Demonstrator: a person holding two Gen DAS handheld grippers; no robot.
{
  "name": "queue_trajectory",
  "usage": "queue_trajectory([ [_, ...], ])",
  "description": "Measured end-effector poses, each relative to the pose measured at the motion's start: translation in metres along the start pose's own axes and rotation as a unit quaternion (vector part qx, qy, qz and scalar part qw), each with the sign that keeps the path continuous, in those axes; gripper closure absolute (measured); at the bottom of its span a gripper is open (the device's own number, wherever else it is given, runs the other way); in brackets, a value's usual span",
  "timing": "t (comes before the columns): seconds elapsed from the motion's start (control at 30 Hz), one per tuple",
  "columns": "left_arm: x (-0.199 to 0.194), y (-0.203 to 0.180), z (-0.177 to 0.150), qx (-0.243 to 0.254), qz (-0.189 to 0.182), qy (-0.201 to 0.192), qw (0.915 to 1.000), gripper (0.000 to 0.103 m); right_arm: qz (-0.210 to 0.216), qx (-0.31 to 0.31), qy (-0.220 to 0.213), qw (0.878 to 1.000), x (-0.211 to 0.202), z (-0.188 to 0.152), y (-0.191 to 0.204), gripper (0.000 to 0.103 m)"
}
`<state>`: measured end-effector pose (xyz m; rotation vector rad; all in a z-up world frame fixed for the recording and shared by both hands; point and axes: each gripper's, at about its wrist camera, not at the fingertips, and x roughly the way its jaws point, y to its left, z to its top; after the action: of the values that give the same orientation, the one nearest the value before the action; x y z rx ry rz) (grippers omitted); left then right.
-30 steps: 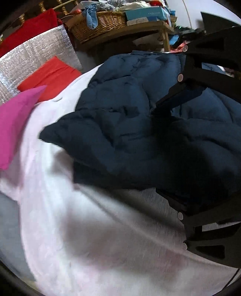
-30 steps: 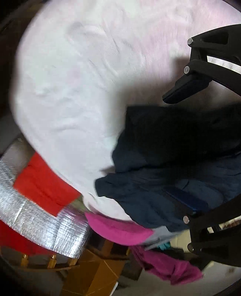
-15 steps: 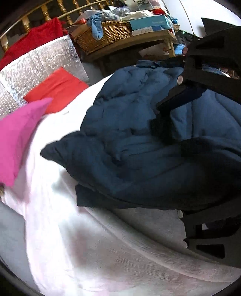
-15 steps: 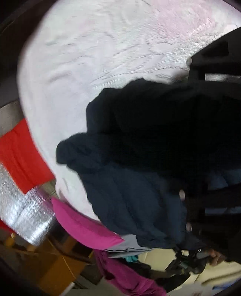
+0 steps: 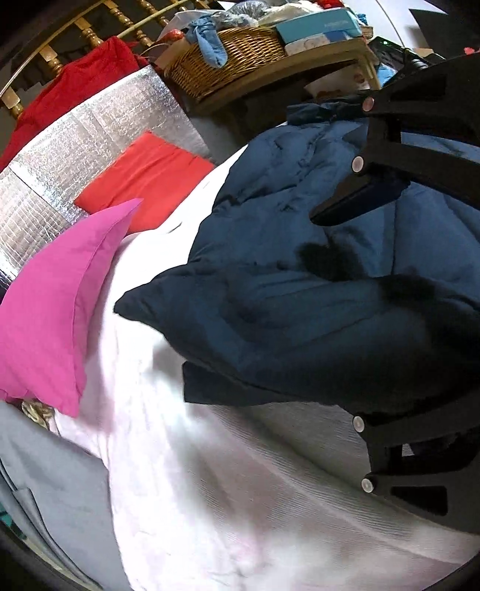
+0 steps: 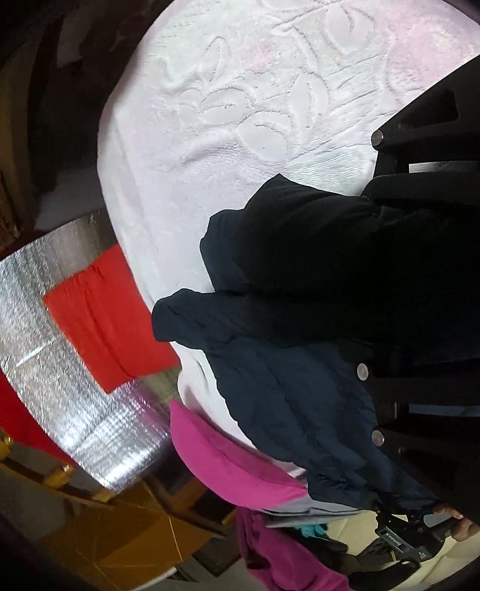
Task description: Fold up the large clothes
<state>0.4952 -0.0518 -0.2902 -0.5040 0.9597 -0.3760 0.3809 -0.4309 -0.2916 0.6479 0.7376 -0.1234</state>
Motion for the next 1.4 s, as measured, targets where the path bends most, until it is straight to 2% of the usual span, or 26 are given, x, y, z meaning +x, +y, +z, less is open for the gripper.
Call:
queue_trajectory([
  [0.07, 0.007, 0.002, 0.007, 0.001, 0.012, -0.004, 0.9999, 0.027, -0.001, 0.005, 0.004, 1.000, 0.005, 0.003, -0.005, 0.061],
  [0.13, 0.015, 0.006, 0.010, 0.005, 0.041, -0.005, 0.9991, 0.026, -0.010, 0.005, 0.013, 1.000, 0.015, 0.005, -0.009, 0.057],
  [0.2, 0.013, 0.013, 0.005, 0.013, 0.071, 0.004, 0.9974, 0.025, -0.025, 0.004, 0.023, 0.999, 0.022, 0.001, -0.013, 0.043],
  [0.27, 0.011, 0.012, 0.003, 0.019, 0.082, 0.008, 0.9964, 0.025, -0.031, 0.013, 0.030, 0.999, 0.022, 0.001, -0.017, 0.032],
  [0.33, 0.001, 0.010, 0.003, 0.023, 0.091, 0.018, 0.9954, 0.025, -0.039, 0.013, 0.036, 0.999, 0.015, 0.005, -0.017, 0.031],
  [0.4, -0.012, 0.005, 0.005, 0.035, 0.118, 0.006, 0.9924, 0.025, -0.055, 0.012, 0.035, 0.998, 0.003, 0.011, -0.018, 0.028],
  [0.5, -0.045, -0.001, 0.003, 0.064, 0.152, -0.044, 0.9853, 0.024, -0.071, 0.017, 0.003, 0.997, -0.026, 0.018, -0.021, 0.028],
  [0.6, -0.064, -0.011, -0.001, 0.089, 0.162, -0.081, 0.9794, 0.024, -0.062, 0.023, -0.047, 0.997, -0.052, 0.019, -0.019, 0.027],
  [0.67, -0.067, -0.018, -0.007, 0.107, 0.167, -0.086, 0.9762, 0.024, -0.049, -0.010, -0.076, 0.996, -0.065, 0.015, -0.002, 0.028],
  [0.73, -0.058, -0.028, -0.010, 0.129, 0.177, -0.082, 0.9724, 0.024, -0.026, -0.049, -0.094, 0.994, -0.073, 0.009, 0.015, 0.036],
  [0.77, -0.054, -0.032, -0.011, 0.140, 0.185, -0.075, 0.9697, 0.024, -0.013, -0.067, -0.089, 0.994, -0.070, 0.006, 0.026, 0.039],
  [0.83, -0.036, -0.034, -0.017, 0.162, 0.226, -0.047, 0.9594, 0.024, -0.001, -0.096, -0.050, 0.994, -0.051, -0.002, 0.044, 0.039],
  [0.9, -0.014, -0.029, -0.022, 0.175, 0.265, -0.006, 0.9482, 0.024, -0.006, -0.107, 0.009, 0.994, -0.016, -0.006, 0.055, 0.039],
  [0.93, -0.008, -0.027, -0.023, 0.175, 0.266, 0.002, 0.9478, 0.023, -0.020, -0.110, 0.057, 0.992, 0.008, -0.010, 0.055, 0.039],
  [0.97, -0.008, -0.025, -0.022, 0.172, 0.263, 0.000, 0.9493, 0.023, -0.030, -0.117, 0.067, 0.990, 0.018, -0.012, 0.056, 0.038],
  [1.07, -0.015, -0.024, -0.013, 0.163, 0.249, -0.001, 0.9548, 0.023, -0.041, -0.138, 0.055, 0.988, 0.015, -0.009, 0.065, 0.036],
  [1.13, -0.022, -0.025, -0.006, 0.156, 0.232, -0.023, 0.9598, 0.023, -0.020, -0.129, 0.019, 0.991, 0.013, 0.008, 0.074, 0.036],
  [1.2, -0.027, -0.026, 0.006, 0.147, 0.215, -0.043, 0.9645, 0.023, -0.029, -0.123, -0.011, 0.992, 0.007, 0.022, 0.075, 0.037],
  [1.27, -0.027, -0.026, 0.016, 0.137, 0.203, -0.055, 0.9680, 0.023, -0.025, -0.116, -0.019, 0.993, 0.012, 0.034, 0.078, 0.036],
  [1.33, -0.016, -0.024, 0.022, 0.135, 0.212, -0.043, 0.9670, 0.023, -0.029, -0.113, -0.019, 0.993, 0.024, 0.041, 0.087, 0.036],
  [1.4, 0.000, -0.018, 0.025, 0.127, 0.240, -0.021, 0.9622, 0.023, -0.022, -0.111, -0.014, 0.993, 0.035, 0.045, 0.093, 0.036],
])
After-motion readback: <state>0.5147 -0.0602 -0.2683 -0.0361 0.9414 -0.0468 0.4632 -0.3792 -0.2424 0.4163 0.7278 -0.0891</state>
